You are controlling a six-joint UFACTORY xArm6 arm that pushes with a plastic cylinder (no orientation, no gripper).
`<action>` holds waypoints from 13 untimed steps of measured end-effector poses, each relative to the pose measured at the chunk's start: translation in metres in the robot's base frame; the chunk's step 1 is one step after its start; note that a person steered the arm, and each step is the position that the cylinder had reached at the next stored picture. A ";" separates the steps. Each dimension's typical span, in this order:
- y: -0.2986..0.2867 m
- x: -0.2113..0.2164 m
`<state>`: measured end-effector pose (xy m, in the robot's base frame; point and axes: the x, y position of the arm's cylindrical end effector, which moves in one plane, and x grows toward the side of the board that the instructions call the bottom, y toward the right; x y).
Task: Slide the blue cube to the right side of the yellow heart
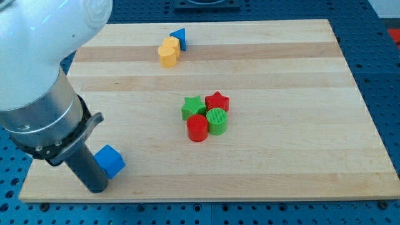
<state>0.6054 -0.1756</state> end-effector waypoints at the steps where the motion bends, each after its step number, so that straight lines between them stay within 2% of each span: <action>1: 0.000 -0.008; 6: 0.063 -0.174; 10: 0.144 -0.270; 11: 0.148 -0.280; 13: 0.175 -0.262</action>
